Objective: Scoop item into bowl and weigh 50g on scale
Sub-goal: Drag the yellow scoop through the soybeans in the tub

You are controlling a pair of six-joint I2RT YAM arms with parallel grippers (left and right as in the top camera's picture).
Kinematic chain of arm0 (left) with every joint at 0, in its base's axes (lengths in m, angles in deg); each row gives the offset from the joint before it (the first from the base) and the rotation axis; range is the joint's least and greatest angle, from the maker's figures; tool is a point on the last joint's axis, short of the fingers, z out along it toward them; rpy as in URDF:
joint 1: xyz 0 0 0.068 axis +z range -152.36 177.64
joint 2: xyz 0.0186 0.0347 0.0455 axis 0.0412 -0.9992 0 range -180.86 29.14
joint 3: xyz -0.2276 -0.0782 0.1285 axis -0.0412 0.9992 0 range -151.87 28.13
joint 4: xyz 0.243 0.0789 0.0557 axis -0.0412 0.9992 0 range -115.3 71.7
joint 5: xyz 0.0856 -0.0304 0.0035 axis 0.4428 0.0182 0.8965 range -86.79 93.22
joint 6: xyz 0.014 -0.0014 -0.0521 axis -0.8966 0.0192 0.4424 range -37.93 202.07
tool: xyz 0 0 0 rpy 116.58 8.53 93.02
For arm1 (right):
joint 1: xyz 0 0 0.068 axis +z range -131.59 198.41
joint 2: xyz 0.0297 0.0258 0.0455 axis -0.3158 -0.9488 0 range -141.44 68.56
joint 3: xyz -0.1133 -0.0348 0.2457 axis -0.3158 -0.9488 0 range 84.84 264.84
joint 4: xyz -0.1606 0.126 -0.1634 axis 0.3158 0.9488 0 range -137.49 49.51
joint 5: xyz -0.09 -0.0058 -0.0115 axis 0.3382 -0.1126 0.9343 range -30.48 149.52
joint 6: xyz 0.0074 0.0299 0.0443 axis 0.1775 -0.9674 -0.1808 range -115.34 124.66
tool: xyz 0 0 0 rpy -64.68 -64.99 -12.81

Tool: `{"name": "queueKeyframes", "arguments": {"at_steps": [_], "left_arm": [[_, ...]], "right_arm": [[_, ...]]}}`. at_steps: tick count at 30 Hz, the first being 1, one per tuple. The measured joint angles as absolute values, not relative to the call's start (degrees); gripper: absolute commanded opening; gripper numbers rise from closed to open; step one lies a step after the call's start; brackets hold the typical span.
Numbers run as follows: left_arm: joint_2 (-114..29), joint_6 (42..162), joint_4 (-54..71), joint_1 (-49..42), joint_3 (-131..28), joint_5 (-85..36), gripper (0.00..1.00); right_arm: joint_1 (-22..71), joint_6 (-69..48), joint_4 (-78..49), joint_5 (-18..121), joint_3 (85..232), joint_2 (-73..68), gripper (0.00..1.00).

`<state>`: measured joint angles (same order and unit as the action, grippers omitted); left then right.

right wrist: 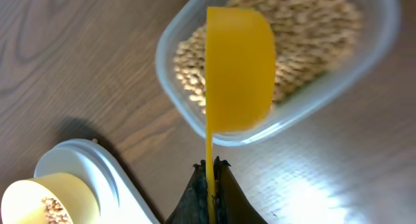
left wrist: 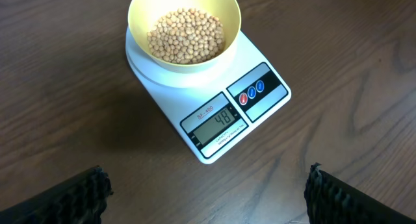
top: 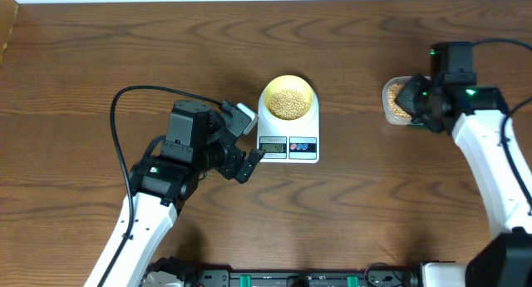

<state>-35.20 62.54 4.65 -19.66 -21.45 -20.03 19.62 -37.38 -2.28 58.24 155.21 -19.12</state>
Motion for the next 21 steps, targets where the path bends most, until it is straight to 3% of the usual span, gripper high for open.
{"name": "queueKeyframes", "arguments": {"at_steps": [21], "left_arm": [[-35.2, 62.5, 4.7, -19.7, -21.4, -20.0, 0.98]], "right_arm": [[14.6, -34.9, -1.6, 49.6, 155.2, -18.5, 0.01]]}}
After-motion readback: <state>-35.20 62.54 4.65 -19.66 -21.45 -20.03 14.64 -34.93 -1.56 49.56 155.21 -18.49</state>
